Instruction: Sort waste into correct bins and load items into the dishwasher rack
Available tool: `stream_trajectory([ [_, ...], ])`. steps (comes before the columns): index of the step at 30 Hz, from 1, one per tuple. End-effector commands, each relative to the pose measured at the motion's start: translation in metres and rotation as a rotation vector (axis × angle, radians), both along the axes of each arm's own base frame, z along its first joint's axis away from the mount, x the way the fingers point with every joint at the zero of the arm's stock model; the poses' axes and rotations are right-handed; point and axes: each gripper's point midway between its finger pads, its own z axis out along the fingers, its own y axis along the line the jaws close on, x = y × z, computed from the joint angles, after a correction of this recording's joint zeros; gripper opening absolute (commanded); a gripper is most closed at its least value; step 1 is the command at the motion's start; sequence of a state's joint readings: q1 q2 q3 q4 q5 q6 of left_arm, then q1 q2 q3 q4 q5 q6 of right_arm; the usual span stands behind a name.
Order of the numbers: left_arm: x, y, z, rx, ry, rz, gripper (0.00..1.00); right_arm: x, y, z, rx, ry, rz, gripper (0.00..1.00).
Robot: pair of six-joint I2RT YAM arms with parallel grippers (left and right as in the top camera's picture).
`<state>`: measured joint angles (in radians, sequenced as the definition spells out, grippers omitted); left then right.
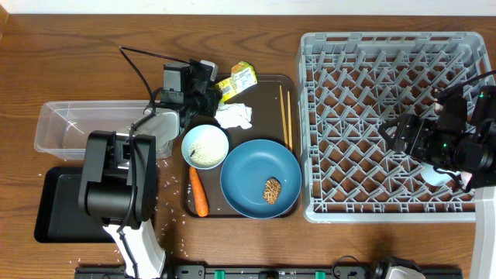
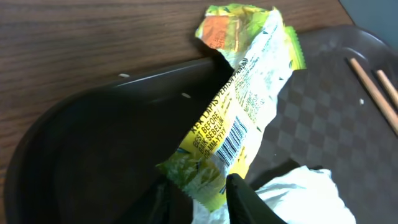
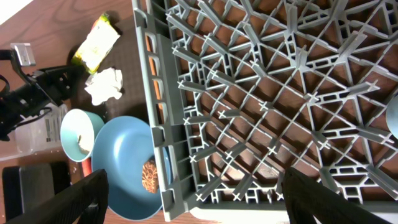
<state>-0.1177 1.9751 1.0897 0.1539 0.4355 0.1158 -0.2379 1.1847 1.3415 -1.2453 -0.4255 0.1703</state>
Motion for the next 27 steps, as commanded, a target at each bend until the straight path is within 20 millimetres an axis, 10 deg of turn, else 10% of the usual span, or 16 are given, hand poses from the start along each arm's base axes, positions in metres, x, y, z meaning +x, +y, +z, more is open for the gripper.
stream_trajectory([
  [1, -0.003, -0.008, 0.002, -0.056, 0.015, -0.028, 0.29, 0.0, 0.002, 0.001, -0.01, -0.009, 0.021, 0.82],
  [9, -0.007, -0.018, 0.007, -0.111, 0.018, -0.072, 0.06, 0.0, 0.002, 0.001, -0.01, -0.01, 0.021, 0.82],
  [27, -0.01, -0.023, 0.03, -0.155, 0.01, -0.076, 0.06, 0.001, 0.001, 0.002, -0.011, -0.013, 0.021, 0.82],
])
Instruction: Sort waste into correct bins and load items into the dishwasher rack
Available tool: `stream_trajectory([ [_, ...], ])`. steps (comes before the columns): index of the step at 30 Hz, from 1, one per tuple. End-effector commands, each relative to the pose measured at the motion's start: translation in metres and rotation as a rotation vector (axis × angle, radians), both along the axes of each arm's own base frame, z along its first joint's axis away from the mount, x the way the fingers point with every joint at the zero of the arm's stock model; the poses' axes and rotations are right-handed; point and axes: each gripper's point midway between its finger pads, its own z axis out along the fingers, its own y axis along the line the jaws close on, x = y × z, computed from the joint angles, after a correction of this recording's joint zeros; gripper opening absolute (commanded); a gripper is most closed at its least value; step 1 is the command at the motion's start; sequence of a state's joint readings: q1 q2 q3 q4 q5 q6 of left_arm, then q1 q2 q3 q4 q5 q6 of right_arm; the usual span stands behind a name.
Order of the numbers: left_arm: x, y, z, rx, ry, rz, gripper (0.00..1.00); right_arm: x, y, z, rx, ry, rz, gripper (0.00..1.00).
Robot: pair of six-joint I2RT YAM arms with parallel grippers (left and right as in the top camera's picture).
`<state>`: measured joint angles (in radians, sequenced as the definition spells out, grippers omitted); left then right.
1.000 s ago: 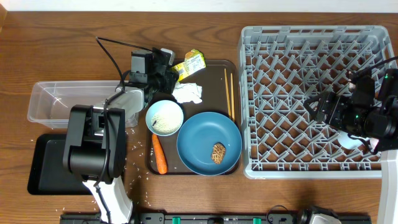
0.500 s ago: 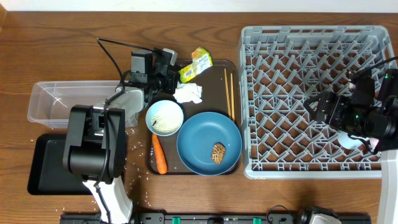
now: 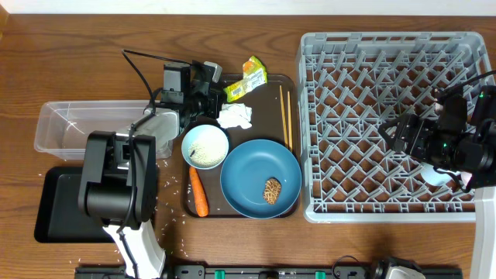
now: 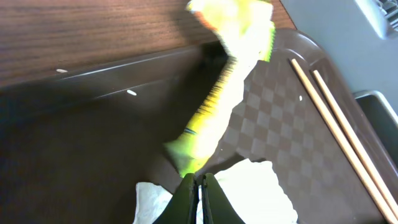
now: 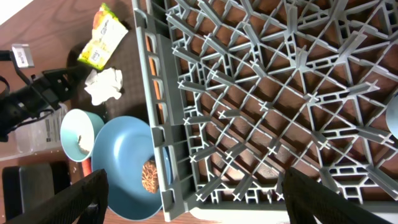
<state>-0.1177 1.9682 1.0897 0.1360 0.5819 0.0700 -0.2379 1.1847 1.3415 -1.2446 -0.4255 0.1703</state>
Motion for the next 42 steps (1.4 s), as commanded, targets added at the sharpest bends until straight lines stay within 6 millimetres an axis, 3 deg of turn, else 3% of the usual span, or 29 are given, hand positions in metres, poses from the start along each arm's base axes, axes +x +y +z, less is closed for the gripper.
stream_trajectory([
  [1, 0.002, -0.002, 0.022, -0.026, -0.036, -0.004, 0.09, 0.001, 0.001, 0.002, -0.011, -0.015, 0.021, 0.82],
  [4, 0.003, 0.001, 0.017, 0.0, -0.044, -0.005, 0.17, 0.002, 0.001, 0.002, -0.013, -0.019, 0.021, 0.82],
  [9, 0.013, 0.014, 0.008, 0.102, -0.095, 0.015, 0.45, 0.002, 0.001, 0.002, -0.013, -0.019, 0.021, 0.82],
  [12, 0.021, 0.018, 0.005, 0.122, -0.12, 0.038, 0.55, 0.003, 0.001, 0.003, -0.013, -0.022, 0.021, 0.83],
  [18, 0.022, 0.018, -0.016, 0.124, -0.094, 0.041, 0.63, 0.003, 0.001, 0.003, -0.013, -0.023, 0.021, 0.82],
  [22, 0.023, 0.015, -0.031, 0.081, -0.058, 0.061, 0.63, 0.003, 0.001, 0.003, -0.013, -0.023, 0.021, 0.83],
  [27, 0.028, 0.004, -0.022, 0.002, -0.085, 0.046, 0.63, 0.003, 0.001, 0.003, -0.013, -0.022, 0.021, 0.83],
  [30, 0.031, 0.004, -0.018, -0.032, -0.08, 0.078, 0.56, 0.003, 0.001, 0.003, -0.013, -0.022, 0.021, 0.83],
  [37, 0.029, -0.007, -0.01, -0.097, -0.081, 0.039, 0.25, 0.003, 0.001, 0.003, -0.013, -0.022, 0.021, 0.83],
  [42, 0.027, -0.011, -0.008, -0.115, -0.085, 0.019, 0.24, 0.002, 0.001, 0.002, -0.011, -0.016, 0.021, 0.82],
])
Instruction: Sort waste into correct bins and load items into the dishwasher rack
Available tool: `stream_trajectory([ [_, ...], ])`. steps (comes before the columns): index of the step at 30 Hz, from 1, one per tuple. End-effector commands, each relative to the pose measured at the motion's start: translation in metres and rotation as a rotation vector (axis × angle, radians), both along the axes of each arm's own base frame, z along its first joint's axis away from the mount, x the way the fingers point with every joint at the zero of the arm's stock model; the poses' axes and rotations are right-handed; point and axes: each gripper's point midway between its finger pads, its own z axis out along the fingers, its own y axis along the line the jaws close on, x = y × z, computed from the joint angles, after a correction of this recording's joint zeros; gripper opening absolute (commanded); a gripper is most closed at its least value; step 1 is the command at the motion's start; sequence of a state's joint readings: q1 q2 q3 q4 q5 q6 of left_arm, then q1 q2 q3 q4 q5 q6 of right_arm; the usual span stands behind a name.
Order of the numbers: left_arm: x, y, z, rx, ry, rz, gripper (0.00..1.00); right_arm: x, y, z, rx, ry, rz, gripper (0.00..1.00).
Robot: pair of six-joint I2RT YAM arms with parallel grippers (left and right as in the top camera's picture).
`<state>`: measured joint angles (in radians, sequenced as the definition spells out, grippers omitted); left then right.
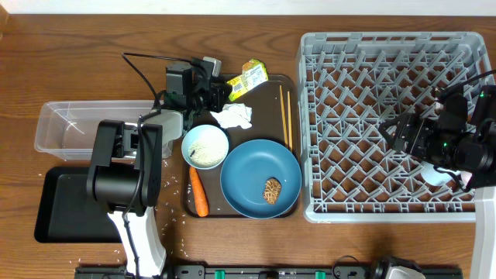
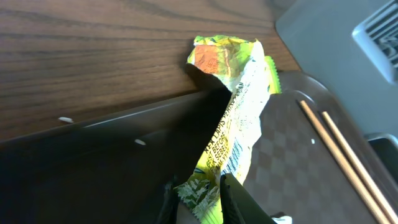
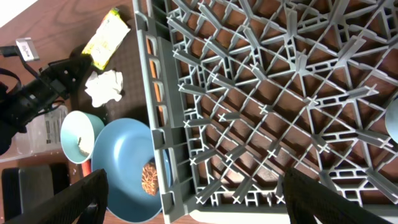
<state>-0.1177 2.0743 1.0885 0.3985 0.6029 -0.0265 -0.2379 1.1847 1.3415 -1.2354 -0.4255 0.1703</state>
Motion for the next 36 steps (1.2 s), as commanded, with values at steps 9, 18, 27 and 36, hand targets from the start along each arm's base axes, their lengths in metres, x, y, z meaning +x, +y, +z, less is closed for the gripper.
stream_trajectory([
  [9, -0.005, -0.01, -0.002, -0.043, 0.026, -0.029, 0.38, 0.0, 0.002, 0.001, -0.01, -0.008, 0.02, 0.82],
  [18, -0.006, -0.018, -0.002, -0.029, 0.01, -0.052, 0.06, 0.0, 0.001, 0.001, -0.011, -0.01, 0.02, 0.83],
  [27, -0.012, -0.026, 0.004, -0.077, 0.022, -0.094, 0.06, 0.0, 0.001, 0.001, -0.011, -0.01, 0.02, 0.84],
  [36, -0.021, -0.001, 0.044, -0.091, 0.069, -0.031, 0.06, 0.0, 0.002, 0.001, -0.01, -0.01, 0.02, 0.84],
])
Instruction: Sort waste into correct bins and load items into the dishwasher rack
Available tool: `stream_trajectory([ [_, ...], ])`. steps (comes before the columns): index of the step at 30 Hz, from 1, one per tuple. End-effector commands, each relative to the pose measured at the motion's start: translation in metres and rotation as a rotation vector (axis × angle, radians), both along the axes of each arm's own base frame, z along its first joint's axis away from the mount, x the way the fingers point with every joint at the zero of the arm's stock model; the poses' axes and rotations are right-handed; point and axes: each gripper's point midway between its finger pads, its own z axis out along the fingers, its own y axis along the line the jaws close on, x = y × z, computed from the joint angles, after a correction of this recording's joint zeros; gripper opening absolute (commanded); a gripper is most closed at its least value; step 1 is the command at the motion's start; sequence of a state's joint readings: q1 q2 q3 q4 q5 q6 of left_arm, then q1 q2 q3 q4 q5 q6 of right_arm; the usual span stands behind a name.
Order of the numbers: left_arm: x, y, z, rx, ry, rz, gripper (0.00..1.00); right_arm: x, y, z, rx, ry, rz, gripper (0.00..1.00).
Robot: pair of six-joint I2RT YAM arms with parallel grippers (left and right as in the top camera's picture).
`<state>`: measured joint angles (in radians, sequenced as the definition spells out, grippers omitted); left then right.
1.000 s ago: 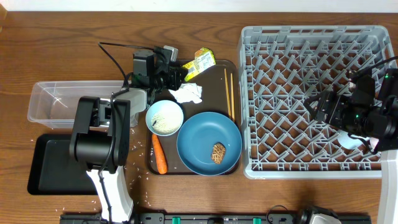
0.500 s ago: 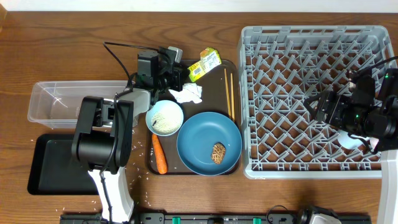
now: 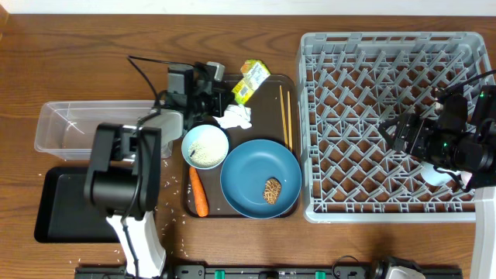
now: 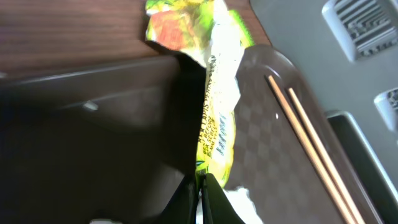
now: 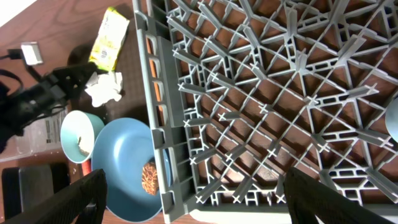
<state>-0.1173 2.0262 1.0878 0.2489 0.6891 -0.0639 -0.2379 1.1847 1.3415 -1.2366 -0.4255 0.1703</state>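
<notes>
A yellow-green snack wrapper (image 3: 250, 80) lies over the back left rim of the brown tray (image 3: 267, 108). In the left wrist view the wrapper (image 4: 214, 93) runs down to my left gripper (image 4: 199, 182), which is shut on its lower end. Overhead, the left gripper (image 3: 221, 97) sits just left of it. My right gripper (image 5: 196, 199) hangs open above the grey dishwasher rack (image 3: 387, 124), holding nothing. On the tray are chopsticks (image 3: 286, 116), a crumpled napkin (image 3: 235, 116), a small bowl (image 3: 205, 147) and a blue plate (image 3: 260, 178).
A carrot (image 3: 199, 191) lies by the tray's left edge. A clear bin (image 3: 77, 128) and a black bin (image 3: 62, 205) stand at the left. Rice grains are scattered on the wood near them. A pale item (image 3: 438, 177) sits in the rack under the right arm.
The left gripper's jaws stood apart around the wrapper's end; now they are shut on it. Gripper and wrapper sit slightly further right. The right arm has not moved.
At first the left jaws stood apart around the wrapper's end at the tray's back left corner. Then they were shut and the wrapper lay further right. Later they were apart again around it, and now they pinch it. The right gripper stayed open over the rack.
</notes>
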Motion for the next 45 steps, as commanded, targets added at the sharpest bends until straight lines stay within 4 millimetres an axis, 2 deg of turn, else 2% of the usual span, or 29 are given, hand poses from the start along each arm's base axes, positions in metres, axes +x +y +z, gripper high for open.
stream_trajectory([
  [1, 0.004, 0.013, 0.052, -0.021, -0.072, 0.026, 0.06, 0.0, 0.002, 0.001, -0.01, -0.011, 0.02, 0.84],
  [7, -0.006, 0.039, 0.108, 0.037, -0.13, 0.105, 0.06, 0.001, 0.002, 0.002, -0.01, -0.012, 0.02, 0.84],
  [15, -0.058, 0.095, 0.178, 0.095, -0.12, 0.263, 0.06, 0.001, 0.001, 0.002, -0.011, -0.013, 0.021, 0.85],
  [17, -0.072, 0.103, 0.194, 0.096, -0.133, 0.286, 0.06, 0.001, 0.001, 0.002, -0.011, -0.013, 0.021, 0.85],
  [19, -0.078, 0.103, 0.202, 0.108, -0.155, 0.277, 0.06, 0.001, 0.001, 0.002, -0.012, -0.016, 0.021, 0.85],
  [20, -0.079, 0.102, 0.202, 0.119, -0.161, 0.269, 0.16, 0.002, 0.001, 0.002, -0.011, -0.016, 0.02, 0.84],
  [21, -0.078, 0.101, 0.198, 0.14, -0.165, 0.262, 0.33, 0.002, 0.001, 0.002, -0.012, -0.018, 0.02, 0.85],
  [22, -0.076, 0.101, 0.194, 0.169, -0.168, 0.259, 0.43, 0.002, 0.001, 0.002, -0.012, -0.018, 0.02, 0.85],
  [24, -0.069, 0.101, 0.179, 0.214, -0.153, 0.261, 0.56, 0.001, 0.001, 0.002, -0.012, -0.016, 0.021, 0.86],
  [27, -0.054, 0.086, 0.148, 0.217, -0.111, 0.218, 0.67, 0.001, 0.001, 0.002, -0.012, -0.016, 0.021, 0.86],
  [30, -0.038, 0.073, 0.112, 0.227, -0.067, 0.178, 0.7, 0.001, 0.001, 0.002, -0.012, -0.015, 0.021, 0.86],
  [31, -0.033, 0.068, 0.098, 0.227, -0.054, 0.164, 0.75, 0.001, 0.001, 0.002, -0.012, -0.015, 0.021, 0.86],
  [35, -0.021, 0.048, 0.058, 0.235, -0.025, 0.118, 0.76, 0.002, 0.001, 0.002, -0.012, -0.016, 0.021, 0.86],
  [39, -0.013, 0.048, 0.026, 0.311, -0.002, 0.146, 0.76, 0.002, 0.001, 0.002, -0.013, -0.018, 0.021, 0.86],
  [43, -0.013, 0.048, 0.005, 0.354, 0.03, 0.154, 0.76, 0.002, 0.001, 0.002, -0.012, -0.017, 0.021, 0.87],
  [45, -0.016, 0.047, -0.005, 0.359, 0.055, 0.147, 0.71, 0.002, 0.001, 0.002, -0.013, -0.019, 0.021, 0.86],
])
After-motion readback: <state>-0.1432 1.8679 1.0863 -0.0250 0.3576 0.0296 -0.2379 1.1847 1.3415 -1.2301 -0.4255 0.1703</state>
